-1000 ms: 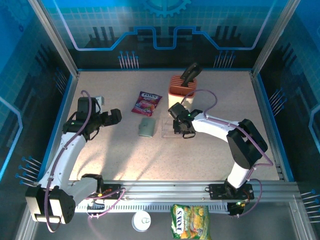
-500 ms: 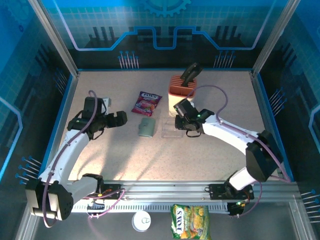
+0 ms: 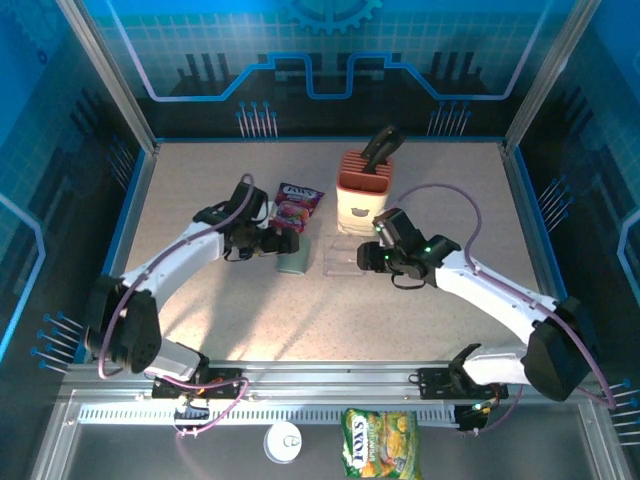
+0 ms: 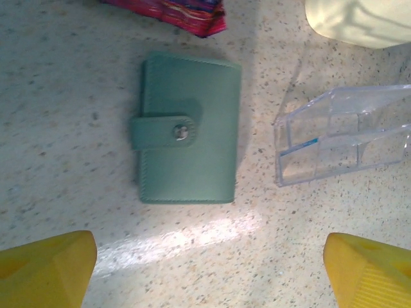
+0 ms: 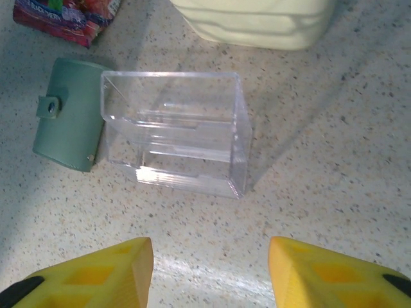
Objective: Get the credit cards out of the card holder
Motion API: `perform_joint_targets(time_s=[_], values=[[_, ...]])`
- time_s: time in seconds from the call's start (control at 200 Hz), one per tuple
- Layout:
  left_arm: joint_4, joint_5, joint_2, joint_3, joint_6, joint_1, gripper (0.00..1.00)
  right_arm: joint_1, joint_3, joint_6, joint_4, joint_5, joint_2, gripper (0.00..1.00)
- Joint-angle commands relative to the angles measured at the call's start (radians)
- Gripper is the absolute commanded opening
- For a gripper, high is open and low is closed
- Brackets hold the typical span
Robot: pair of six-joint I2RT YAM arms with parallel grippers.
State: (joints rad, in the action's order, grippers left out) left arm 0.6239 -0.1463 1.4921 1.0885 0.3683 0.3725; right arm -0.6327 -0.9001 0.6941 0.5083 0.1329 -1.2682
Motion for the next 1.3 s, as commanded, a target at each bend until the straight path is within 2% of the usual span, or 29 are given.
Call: perform_joint_targets(time_s=[0.0, 0.245, 0.36, 0.53, 0.675, 0.94, 1.296], values=[[0.05, 0.001, 0.093, 0.086, 0.012, 0.035, 0.9, 0.029, 0.059, -0.014, 0.028, -0.029, 0.062, 0.52], [0.111, 0.103, 0.291, 0.23, 0.006, 0.099, 0.94, 0.07, 0.135, -0.015, 0.063, -0.035, 0.161, 0.54], [0.122, 0.132, 0.362, 0.283, -0.002, 0.105, 0.95, 0.079, 0.147, -0.013, 0.077, -0.035, 0.187, 0.54], [0.172, 0.242, 0.428, 0.344, -0.041, 0.108, 0.97, 0.083, 0.164, -0.01, 0.085, -0.035, 0.21, 0.56], [0.188, 0.247, 0.478, 0.37, -0.065, 0.107, 0.98, 0.085, 0.173, -0.01, 0.087, -0.036, 0.212, 0.56], [0.154, 0.186, 0.539, 0.358, -0.066, 0.106, 0.97, 0.085, 0.176, -0.007, 0.085, -0.038, 0.214, 0.57], [0.125, 0.216, 0.505, 0.273, -0.058, 0.104, 0.94, 0.085, 0.173, -0.01, 0.079, -0.044, 0.205, 0.58]])
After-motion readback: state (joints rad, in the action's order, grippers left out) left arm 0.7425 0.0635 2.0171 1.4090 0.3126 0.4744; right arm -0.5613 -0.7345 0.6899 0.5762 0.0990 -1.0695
